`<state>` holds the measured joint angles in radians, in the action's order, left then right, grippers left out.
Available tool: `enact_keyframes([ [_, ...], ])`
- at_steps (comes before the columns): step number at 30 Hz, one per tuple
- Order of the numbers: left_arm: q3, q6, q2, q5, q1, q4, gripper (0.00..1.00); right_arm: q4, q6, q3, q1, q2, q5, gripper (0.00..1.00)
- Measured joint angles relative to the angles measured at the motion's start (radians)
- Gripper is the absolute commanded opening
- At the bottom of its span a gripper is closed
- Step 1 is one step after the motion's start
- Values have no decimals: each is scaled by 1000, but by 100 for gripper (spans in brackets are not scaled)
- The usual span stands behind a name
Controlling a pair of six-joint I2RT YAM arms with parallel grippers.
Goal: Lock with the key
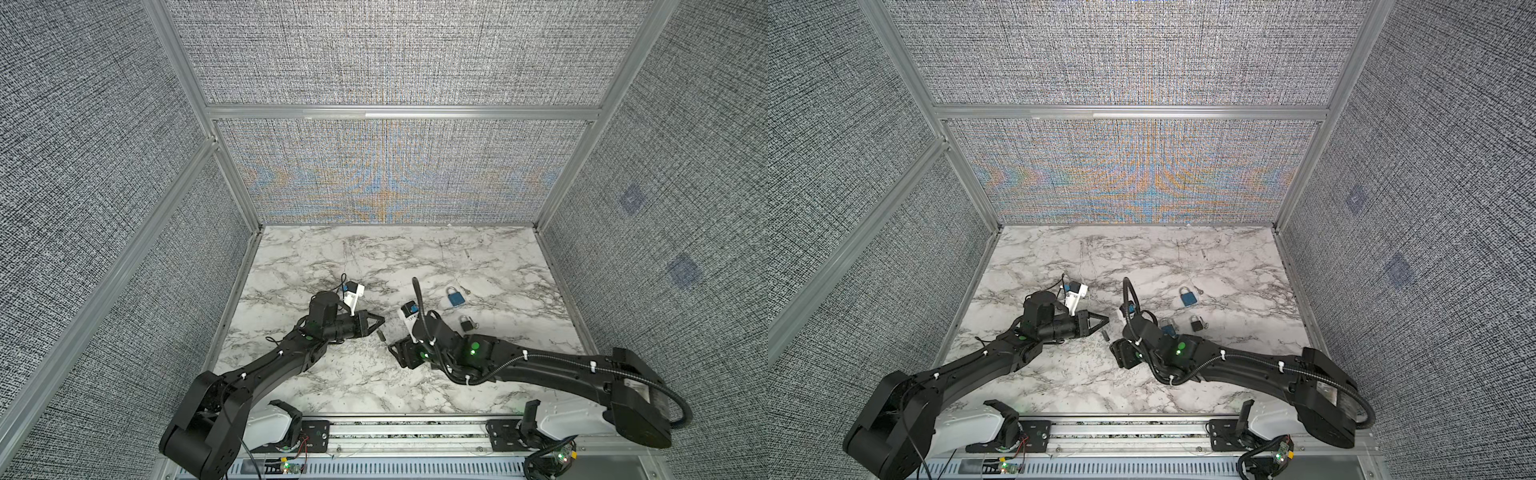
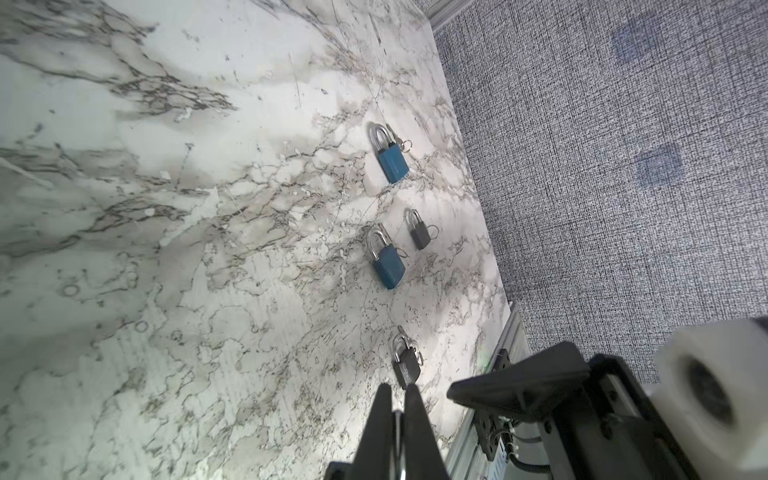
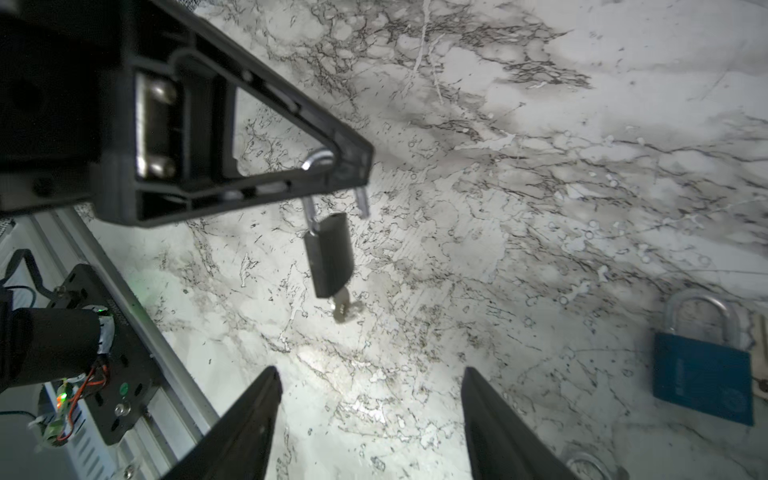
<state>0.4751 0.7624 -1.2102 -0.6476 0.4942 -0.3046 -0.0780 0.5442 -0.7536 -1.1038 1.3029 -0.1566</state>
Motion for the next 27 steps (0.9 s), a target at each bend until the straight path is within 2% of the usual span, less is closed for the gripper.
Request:
enact_keyframes([
  [8,29,38,26,41,0,40,0,259,2,183,-2,-72,-67,60],
  [13,96,51,10,43,1,70,0,361,-43,180,-23,-32,-95,60],
  [22,106,58,1,43,2,102,0,473,-144,119,-28,68,-124,60],
  [24,106,58,4,43,2,103,0,487,-154,111,-21,85,-127,58],
  [27,106,61,9,43,2,103,0,517,-165,100,-15,106,-127,47],
])
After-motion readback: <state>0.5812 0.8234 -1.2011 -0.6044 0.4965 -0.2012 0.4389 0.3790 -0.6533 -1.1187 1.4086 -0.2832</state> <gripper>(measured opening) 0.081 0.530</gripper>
